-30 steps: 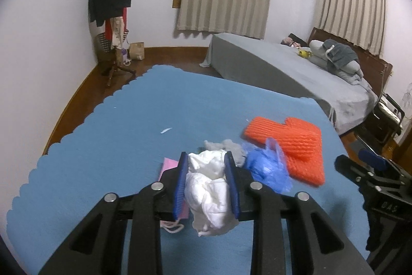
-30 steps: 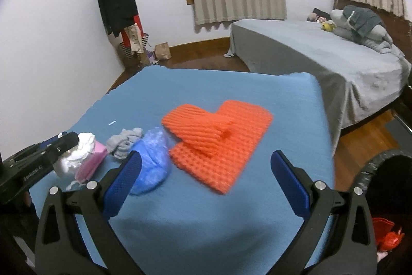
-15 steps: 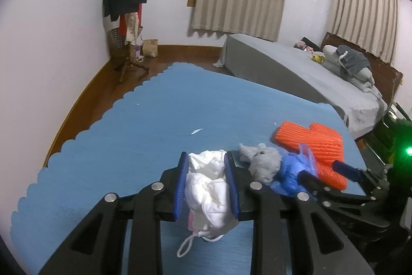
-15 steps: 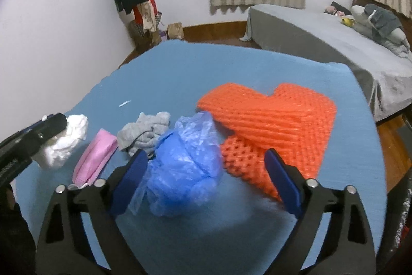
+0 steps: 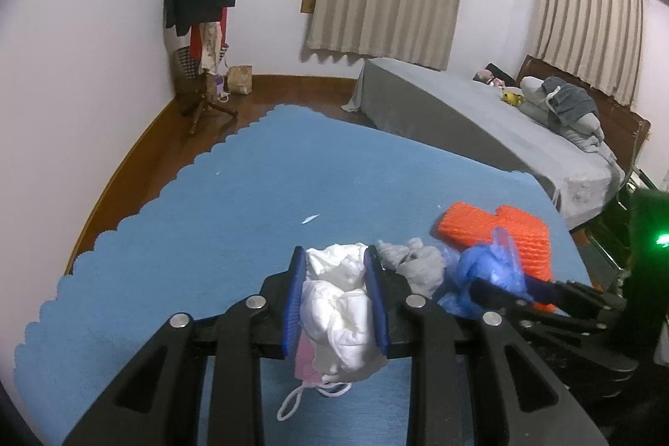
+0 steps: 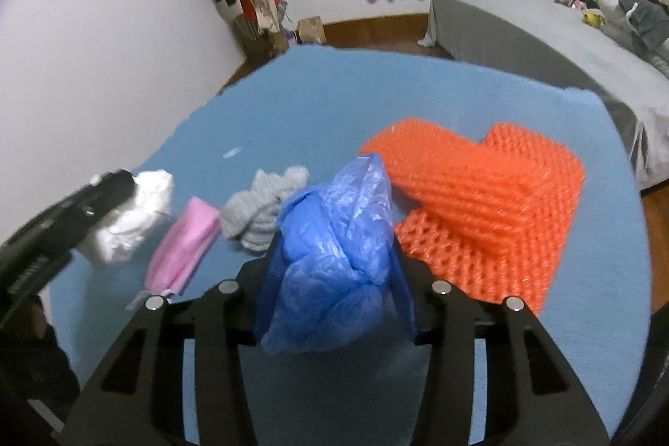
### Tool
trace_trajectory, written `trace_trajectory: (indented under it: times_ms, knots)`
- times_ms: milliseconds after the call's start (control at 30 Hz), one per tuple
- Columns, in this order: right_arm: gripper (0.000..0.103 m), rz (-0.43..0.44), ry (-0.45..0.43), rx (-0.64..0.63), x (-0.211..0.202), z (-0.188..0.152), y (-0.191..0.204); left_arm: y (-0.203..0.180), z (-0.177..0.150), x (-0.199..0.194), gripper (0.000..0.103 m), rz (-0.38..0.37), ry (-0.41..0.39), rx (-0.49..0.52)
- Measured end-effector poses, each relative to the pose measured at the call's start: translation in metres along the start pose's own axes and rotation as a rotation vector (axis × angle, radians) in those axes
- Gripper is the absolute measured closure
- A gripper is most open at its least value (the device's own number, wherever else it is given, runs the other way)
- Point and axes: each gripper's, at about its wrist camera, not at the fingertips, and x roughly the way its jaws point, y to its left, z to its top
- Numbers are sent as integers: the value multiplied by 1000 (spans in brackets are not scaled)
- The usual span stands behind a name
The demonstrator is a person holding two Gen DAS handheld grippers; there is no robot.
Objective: Collect trash
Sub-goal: 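Carry white cloth and blue bag over the black bin and open both grippers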
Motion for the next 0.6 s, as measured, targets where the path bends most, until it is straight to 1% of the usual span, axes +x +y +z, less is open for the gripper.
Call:
trace_trajectory:
  times_ms: [267, 500, 600]
  knots:
    - [58, -10, -111, -30, -64, 12, -4, -24, 13, -16, 75, -45, -28, 23]
    - [57, -55, -181, 3, -119, 11, -27, -57, 26, -35, 75, -103, -56, 47]
    - [57, -74, -206, 21, -136, 12, -39, -70, 30, -42, 75, -126, -67, 63]
